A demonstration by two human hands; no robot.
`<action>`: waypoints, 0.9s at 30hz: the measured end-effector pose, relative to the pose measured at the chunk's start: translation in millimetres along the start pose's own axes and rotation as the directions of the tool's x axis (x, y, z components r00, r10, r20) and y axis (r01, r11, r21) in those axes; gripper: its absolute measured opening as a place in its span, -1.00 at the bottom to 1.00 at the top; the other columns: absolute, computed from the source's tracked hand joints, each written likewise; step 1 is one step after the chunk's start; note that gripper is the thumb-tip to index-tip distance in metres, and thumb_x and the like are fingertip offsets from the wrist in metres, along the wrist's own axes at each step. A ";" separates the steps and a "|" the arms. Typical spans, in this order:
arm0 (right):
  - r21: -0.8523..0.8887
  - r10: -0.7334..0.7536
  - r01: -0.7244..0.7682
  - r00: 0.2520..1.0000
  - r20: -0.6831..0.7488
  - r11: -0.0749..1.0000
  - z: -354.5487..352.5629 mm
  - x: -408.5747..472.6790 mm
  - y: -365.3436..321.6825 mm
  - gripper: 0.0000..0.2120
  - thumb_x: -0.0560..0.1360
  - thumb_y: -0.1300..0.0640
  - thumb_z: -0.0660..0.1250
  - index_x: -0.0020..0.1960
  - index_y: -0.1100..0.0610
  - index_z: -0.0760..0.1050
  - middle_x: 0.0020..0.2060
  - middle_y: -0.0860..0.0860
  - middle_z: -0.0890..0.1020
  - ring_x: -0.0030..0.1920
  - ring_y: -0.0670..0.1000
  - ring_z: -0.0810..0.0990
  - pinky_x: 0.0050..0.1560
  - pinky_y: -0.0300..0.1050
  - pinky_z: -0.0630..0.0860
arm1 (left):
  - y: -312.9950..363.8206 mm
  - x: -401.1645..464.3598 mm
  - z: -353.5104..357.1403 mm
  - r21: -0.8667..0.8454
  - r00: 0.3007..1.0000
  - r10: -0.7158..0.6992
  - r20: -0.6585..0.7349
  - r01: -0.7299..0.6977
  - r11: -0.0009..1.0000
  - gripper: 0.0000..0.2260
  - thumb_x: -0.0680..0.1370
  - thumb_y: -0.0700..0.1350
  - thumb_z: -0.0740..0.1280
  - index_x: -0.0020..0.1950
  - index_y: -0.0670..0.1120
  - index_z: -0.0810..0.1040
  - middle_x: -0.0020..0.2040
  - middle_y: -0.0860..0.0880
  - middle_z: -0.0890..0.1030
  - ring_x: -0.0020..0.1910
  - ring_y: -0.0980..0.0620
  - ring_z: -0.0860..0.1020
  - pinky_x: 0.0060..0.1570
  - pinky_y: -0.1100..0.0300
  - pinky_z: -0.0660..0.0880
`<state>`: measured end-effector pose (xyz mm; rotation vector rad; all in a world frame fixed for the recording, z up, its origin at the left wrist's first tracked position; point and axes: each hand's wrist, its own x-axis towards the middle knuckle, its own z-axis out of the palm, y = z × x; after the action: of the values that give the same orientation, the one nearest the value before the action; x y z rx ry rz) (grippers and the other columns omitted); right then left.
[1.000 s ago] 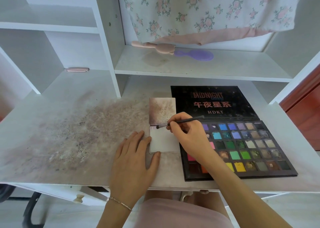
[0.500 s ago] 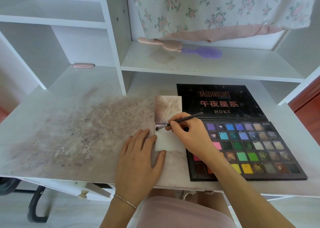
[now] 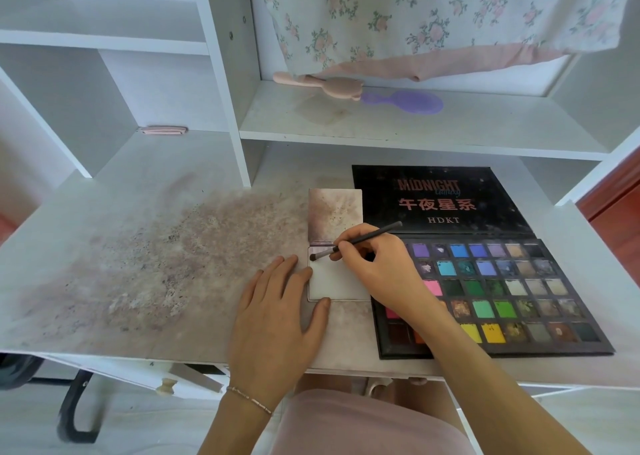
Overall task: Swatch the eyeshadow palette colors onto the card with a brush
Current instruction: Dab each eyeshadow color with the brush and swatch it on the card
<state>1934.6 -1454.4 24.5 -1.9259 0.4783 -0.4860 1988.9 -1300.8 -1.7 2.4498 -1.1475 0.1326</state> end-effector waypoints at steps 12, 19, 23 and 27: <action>0.001 0.002 -0.002 1.000 -0.002 1.000 0.0 -0.5 -0.8 -0.87 0.49 0.24 0.26 -0.15 0.04 0.49 -0.28 -0.13 0.62 -0.18 -0.25 0.59 -0.20 -0.48 0.43 | 0.3 -0.8 -0.6 -0.020 1.000 -0.001 -0.010 0.001 1.000 -0.56 0.47 0.13 0.11 0.13 -0.11 0.58 0.18 -0.11 0.57 0.22 -0.10 0.51 0.23 -0.04 0.34; 0.016 0.010 -0.010 1.000 0.000 1.000 0.1 -0.1 -1.6 -0.87 0.49 0.25 0.26 -0.16 0.04 0.48 -0.28 -0.11 0.62 -0.21 -0.28 0.58 -0.22 -0.49 0.42 | -0.2 -1.0 0.9 -0.013 1.000 -0.001 -0.020 0.001 1.000 -0.60 0.47 0.11 0.18 0.13 -0.11 0.58 0.19 -0.10 0.57 0.22 -0.11 0.51 0.24 -0.02 0.31; 0.013 0.010 -0.010 1.000 0.003 1.000 -0.1 -0.6 -1.0 -0.86 0.49 0.25 0.26 -0.16 0.03 0.48 -0.27 -0.10 0.62 -0.22 -0.28 0.58 -0.23 -0.50 0.42 | 0.3 -0.9 0.0 -0.010 1.000 0.001 -0.018 -0.001 1.000 -0.57 0.47 0.12 0.15 0.13 -0.11 0.58 0.18 -0.11 0.58 0.21 -0.11 0.52 0.23 -0.02 0.31; 0.005 -0.012 0.012 1.000 -0.012 1.000 0.1 0.1 -1.2 -0.87 0.50 0.24 0.26 -0.14 0.03 0.49 -0.26 -0.13 0.61 -0.20 -0.29 0.58 -0.18 -0.47 0.45 | -0.1 -1.2 0.3 -0.015 1.000 -0.005 -0.014 0.005 1.000 -0.60 0.47 0.10 0.20 0.14 -0.11 0.58 0.19 -0.11 0.57 0.22 -0.11 0.51 0.24 -0.02 0.31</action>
<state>1934.8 -1454.0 25.6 -1.9226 0.4736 -0.5064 1988.2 -1300.0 -2.3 2.4351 -1.1326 0.1389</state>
